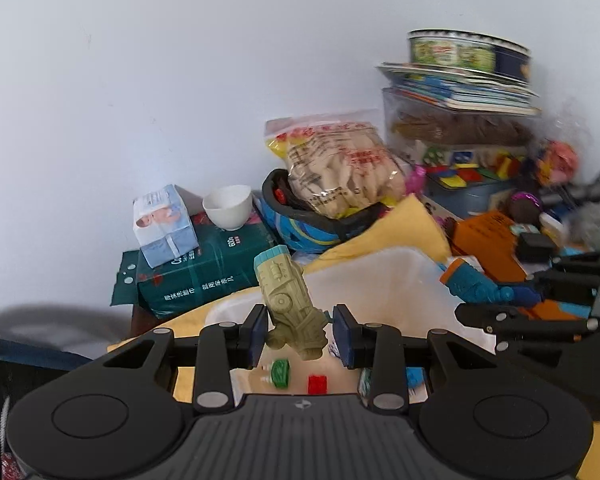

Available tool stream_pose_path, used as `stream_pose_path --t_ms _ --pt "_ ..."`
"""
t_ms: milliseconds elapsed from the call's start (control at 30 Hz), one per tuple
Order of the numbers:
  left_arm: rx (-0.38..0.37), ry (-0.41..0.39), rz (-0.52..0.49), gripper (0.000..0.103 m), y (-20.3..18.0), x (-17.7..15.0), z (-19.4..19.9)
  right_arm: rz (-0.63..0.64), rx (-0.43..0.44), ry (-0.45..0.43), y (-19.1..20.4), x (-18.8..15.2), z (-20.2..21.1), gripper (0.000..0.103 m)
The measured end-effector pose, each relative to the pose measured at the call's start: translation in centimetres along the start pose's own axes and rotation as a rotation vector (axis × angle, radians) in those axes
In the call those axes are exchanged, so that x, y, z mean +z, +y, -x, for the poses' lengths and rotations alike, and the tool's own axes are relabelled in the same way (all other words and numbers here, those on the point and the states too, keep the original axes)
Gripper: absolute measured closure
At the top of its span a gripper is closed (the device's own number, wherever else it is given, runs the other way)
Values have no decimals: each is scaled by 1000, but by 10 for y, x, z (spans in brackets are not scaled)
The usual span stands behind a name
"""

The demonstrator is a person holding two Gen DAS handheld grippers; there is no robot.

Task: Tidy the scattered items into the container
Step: 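Carry both toys over the bin and open both grippers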

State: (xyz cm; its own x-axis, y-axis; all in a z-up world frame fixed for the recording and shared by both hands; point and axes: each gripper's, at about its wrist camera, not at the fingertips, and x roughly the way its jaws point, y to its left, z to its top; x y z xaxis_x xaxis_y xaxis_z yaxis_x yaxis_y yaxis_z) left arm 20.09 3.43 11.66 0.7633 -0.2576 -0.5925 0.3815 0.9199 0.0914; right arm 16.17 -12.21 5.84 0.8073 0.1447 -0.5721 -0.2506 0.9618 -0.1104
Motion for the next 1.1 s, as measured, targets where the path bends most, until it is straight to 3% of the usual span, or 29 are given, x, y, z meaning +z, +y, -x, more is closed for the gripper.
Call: stream_pose_path --t_ms 200,267,300,333,367,433,567,633,733,933,1100 --pt "37 119 -12 64 1 -14 -68 -40 -13 100 -6 -3 -55 81" --pt "46 134 -45 62 -2 -26 -84 -41 -7 149 -6 -10 -73 74" --pt "53 141 -58 58 -4 -30 -89 -46 -4 167 -6 -14 -78 64" --pt "63 141 -68 57 -4 -33 -89 -50 -6 168 -7 -17 -79 59" --pt "68 130 -74 56 -4 -34 -87 -54 -12 156 -7 -19 -78 59" --pt "63 101 -72 45 -3 -34 -79 -52 -22 146 -7 -21 -75 59" --pt "33 36 -30 44 2 -32 -51 -65 3 114 -12 -17 -65 59" --pt "29 -7 -7 33 4 -39 -32 -59 20 61 -14 -18 -50 57" --pt "28 -35 -1 30 1 -59 -4 -67 29 24 -15 -24 -31 56" --pt "-42 31 -50 30 -12 -139 39 -45 100 -18 -6 -68 14 51" --pt "-88 142 -129 30 -21 -217 61 -31 129 77 10 -120 29 51"
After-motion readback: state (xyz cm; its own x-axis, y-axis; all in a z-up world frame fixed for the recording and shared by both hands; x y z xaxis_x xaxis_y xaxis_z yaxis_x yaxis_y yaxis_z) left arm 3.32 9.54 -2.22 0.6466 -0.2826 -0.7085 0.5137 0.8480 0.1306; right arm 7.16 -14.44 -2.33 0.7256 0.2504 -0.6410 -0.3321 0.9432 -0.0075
